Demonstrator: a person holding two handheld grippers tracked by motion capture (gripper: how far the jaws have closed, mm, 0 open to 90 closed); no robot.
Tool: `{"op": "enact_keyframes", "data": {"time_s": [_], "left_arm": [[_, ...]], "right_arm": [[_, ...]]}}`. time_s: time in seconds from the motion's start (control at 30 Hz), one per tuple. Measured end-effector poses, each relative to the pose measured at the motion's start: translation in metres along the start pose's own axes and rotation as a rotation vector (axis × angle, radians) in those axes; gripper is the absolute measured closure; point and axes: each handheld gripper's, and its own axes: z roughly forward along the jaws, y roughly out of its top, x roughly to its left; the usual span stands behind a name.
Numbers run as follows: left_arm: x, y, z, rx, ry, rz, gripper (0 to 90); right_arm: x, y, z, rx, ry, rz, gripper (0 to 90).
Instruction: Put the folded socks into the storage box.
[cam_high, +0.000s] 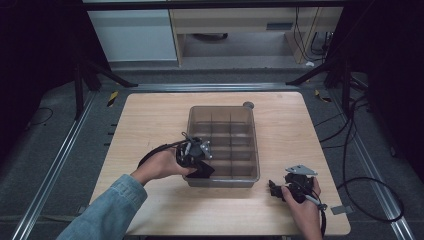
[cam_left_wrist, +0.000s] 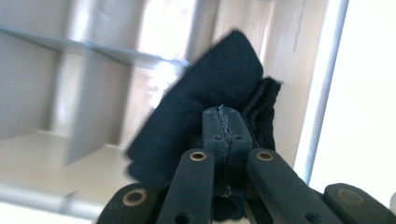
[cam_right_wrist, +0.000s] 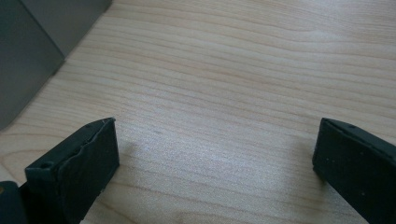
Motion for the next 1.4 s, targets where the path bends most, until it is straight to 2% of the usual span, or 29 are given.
{"op": "enact_keyframes", "data": {"time_s": [0.03,0.07,0.13,0.17,0.2,0.33,0.4,0.43,0.6,0.77,0.83,0.97,1.1,1.3,1.4], "left_arm": [[0.0,0.0,0.0,0.0,0.0,0.0,90.0],[0.002,0.0,-0.01,-0.027,0.028,-0.011,89.9],[0.005,-0.001,-0.018,-0.043,0.06,-0.019,89.9],[0.005,-0.001,-0.018,-0.043,0.06,-0.019,89.9],[0.008,-0.003,-0.021,-0.043,0.086,-0.025,89.9],[0.014,-0.009,-0.021,-0.046,0.113,-0.039,89.7],[0.016,-0.01,-0.021,-0.056,0.115,-0.04,89.6],[0.02,-0.012,-0.022,-0.073,0.106,-0.057,89.6],[0.022,-0.014,-0.022,-0.064,0.12,-0.067,89.6],[0.019,-0.014,-0.011,-0.04,0.118,-0.062,89.5],[0.019,-0.016,-0.008,-0.043,0.094,-0.068,89.6],[0.018,-0.017,-0.007,-0.037,0.091,-0.059,89.8],[0.013,-0.015,-0.008,-0.023,0.103,-0.034,89.9],[0.007,-0.013,-0.007,-0.003,0.118,-0.019,89.9],[0.006,-0.012,-0.008,-0.012,0.11,-0.012,90.0]], "right_arm": [[0.0,0.0,0.0,0.0,0.0,0.0,0.7],[0.0,0.0,0.0,0.0,0.0,0.0,0.7],[0.0,0.0,0.0,-0.001,0.0,-0.001,0.7],[0.0,0.0,0.0,-0.001,0.0,-0.001,0.7],[0.0,0.0,0.0,-0.001,0.0,-0.001,0.7],[0.0,0.0,0.0,-0.001,0.0,-0.001,0.7],[0.0,0.0,0.0,0.0,0.0,0.0,0.7],[0.0,0.0,0.0,0.0,0.0,0.0,0.7],[0.0,0.0,0.0,0.0,0.0,0.0,0.7],[0.0,0.0,0.0,0.0,0.0,0.0,0.7],[0.0,0.0,0.0,0.0,0.0,0.0,0.7],[0.0,0.0,0.0,0.0,0.0,0.0,0.7],[0.0,0.0,0.0,-0.001,0.0,-0.001,0.7],[0.0,0.0,0.0,0.0,0.0,0.0,0.7],[0.0,0.0,0.0,0.0,0.0,0.0,0.7]]}}
